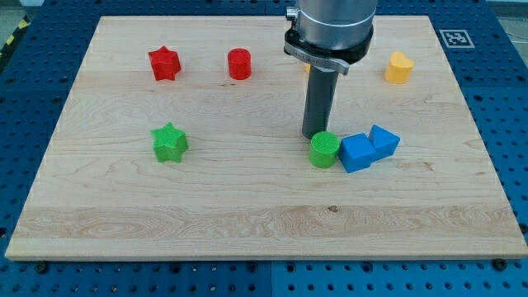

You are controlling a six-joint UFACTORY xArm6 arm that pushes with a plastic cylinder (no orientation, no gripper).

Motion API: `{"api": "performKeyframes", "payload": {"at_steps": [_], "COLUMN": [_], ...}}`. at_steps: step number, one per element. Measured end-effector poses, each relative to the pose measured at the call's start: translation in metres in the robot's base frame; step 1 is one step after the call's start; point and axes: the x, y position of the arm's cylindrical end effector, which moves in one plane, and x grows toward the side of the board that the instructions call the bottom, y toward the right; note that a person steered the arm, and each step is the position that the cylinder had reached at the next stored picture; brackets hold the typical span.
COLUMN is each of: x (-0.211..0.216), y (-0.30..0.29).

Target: Slide the green star to the right

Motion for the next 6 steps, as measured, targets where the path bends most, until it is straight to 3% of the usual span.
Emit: {"api": "performKeyframes", "payload": {"at_steps": [1, 3, 4, 5, 6], "x": [-0.016, -0.016, -0.002, 0.022, 0.016], "y": [-0.051, -0.242, -0.271, -0.252, -0.178]}}
